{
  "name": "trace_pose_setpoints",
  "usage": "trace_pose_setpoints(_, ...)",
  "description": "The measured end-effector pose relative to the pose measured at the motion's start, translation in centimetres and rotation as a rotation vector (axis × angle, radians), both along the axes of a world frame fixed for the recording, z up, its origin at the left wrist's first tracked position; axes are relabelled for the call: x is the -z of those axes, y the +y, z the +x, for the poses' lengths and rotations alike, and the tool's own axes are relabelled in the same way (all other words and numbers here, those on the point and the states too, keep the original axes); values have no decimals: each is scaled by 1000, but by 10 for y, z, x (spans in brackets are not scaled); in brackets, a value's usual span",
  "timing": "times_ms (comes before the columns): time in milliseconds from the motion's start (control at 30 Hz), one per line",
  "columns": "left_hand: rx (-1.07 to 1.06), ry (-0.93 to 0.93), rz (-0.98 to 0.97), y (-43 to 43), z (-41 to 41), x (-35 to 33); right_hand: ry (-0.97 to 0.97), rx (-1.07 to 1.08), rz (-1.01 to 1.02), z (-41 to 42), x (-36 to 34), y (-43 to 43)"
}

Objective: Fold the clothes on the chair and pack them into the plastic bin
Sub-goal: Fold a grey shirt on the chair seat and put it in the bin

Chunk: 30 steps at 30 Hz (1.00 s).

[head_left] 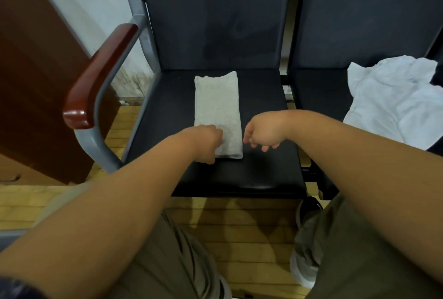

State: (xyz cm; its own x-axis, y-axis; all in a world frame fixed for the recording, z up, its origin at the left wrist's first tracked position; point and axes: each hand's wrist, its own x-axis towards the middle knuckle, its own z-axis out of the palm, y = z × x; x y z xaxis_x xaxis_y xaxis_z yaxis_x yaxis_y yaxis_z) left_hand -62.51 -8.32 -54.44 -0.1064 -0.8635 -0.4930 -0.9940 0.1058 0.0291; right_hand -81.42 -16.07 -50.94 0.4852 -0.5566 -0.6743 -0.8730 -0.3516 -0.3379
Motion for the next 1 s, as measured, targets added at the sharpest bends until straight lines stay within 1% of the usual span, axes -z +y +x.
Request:
trace_pose_setpoints(100,20,-57,-38,-4,-7,3,-19,-31,-13,2,-3,-1)
trace_pose_setpoints(200,-50,-43,-39,-10,-7,1,-12,-97,-31,3,-5,-3)
trace_pose_setpoints(267,-128,35,-35,-17,-2,-5,-17,-154,-93,4,-6,-6)
trace_pose_setpoints(333,-201,137,-77,-25,6,-14,-44,-192,-167,6,-7,-11)
trace_pose_setpoints(500,-364,379,-175,-38,19,-37,-159,-169,-315,19,0,-21)
trace_pose_setpoints(600,-400,453,-278,-42,19,-41,-267,-158,-471,24,8,-25)
trace_pose_setpoints(667,-383,447,-350,-44,16,-40,-309,-115,-543,26,10,-28)
trace_pose_setpoints(733,-326,412,-365,-45,11,-38,-332,-37,-562,27,10,-32)
trace_pose_setpoints(800,-264,342,-339,-45,9,-34,-364,31,-543,27,7,-34)
trace_pose_setpoints(867,-213,240,-359,-46,9,-29,-385,70,-507,25,4,-35)
trace_pose_setpoints(933,-196,176,-380,-48,10,-30,-404,75,-497,23,1,-36)
trace_pose_setpoints(1000,-211,150,-349,-47,11,-36,-406,54,-479,20,-2,-36)
